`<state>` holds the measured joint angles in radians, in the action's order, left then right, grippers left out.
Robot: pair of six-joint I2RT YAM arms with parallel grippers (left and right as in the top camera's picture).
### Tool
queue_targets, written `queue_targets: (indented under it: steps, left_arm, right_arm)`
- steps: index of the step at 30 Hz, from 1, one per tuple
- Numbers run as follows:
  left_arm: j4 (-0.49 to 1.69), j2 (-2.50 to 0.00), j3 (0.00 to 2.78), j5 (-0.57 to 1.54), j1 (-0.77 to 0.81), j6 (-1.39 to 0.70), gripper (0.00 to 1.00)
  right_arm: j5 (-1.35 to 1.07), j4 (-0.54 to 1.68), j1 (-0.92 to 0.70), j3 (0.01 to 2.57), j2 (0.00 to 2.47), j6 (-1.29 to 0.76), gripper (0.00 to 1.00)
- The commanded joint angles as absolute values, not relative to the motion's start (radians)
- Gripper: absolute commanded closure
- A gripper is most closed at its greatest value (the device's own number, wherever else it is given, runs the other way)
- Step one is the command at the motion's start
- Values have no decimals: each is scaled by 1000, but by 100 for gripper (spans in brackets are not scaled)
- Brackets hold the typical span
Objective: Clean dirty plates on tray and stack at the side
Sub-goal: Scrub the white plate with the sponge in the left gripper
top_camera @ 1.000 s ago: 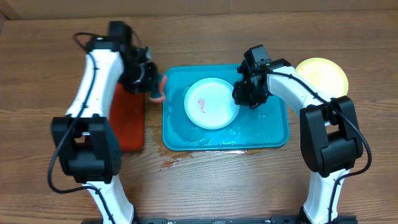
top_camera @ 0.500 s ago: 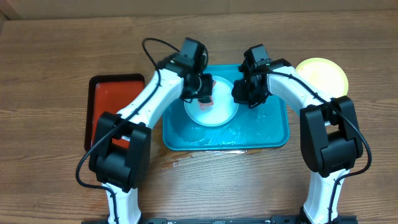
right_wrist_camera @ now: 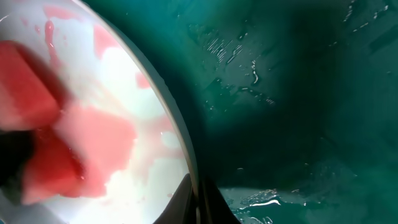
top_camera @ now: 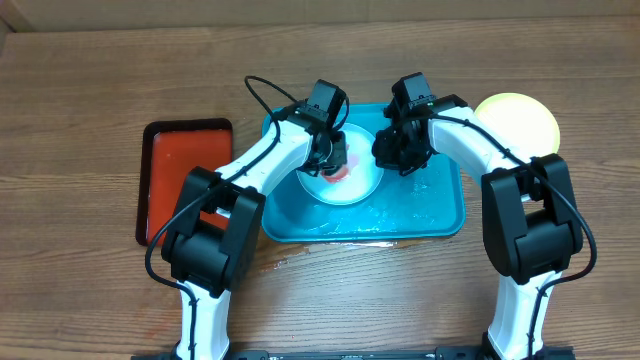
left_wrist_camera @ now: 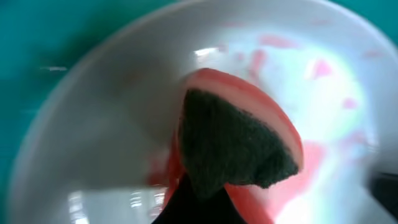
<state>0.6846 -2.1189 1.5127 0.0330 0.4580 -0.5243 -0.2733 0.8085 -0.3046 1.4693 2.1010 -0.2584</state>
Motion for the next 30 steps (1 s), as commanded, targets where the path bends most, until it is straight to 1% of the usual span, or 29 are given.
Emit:
queue_targets:
  steps: [1, 4, 7, 11, 14, 17, 24, 26, 30]
  left_arm:
    - [770, -2133, 1545, -229, 414, -464, 96]
    - [824, -2133, 1616, -219, 398, -441, 96]
    - [856, -2133, 1696, -133, 398, -441, 96]
    - [825, -2134, 1730, 162, 407, -447, 96]
    - [796, -2152, 1719, 263, 424, -490, 96]
    - [781, -2189, 1716, 268, 455, -525, 96]
    - [785, -2270, 1716, 246, 513, -519, 96]
    - [793, -2276, 1716, 196, 513, -519, 96]
    - [844, -2275, 1719, 4, 495, -499, 96]
  right_arm:
    - [-262, 813, -304, 1466, 2095, -262, 96]
    - [-262, 812, -304, 1466, 2095, -263, 96]
    - [-262, 812, -304, 1466, 2095, -262, 96]
    - [-262, 813, -304, 1466, 2095, -262, 96]
    - [-262, 813, -304, 1466, 2095, -262, 96]
    - [-262, 812, -304, 1466, 2095, -262, 96]
    - [-262, 813, -304, 1466, 2095, -262, 96]
    - [-262, 813, -304, 1466, 2095, -262, 96]
    - [-262, 813, -304, 1466, 2095, -262, 96]
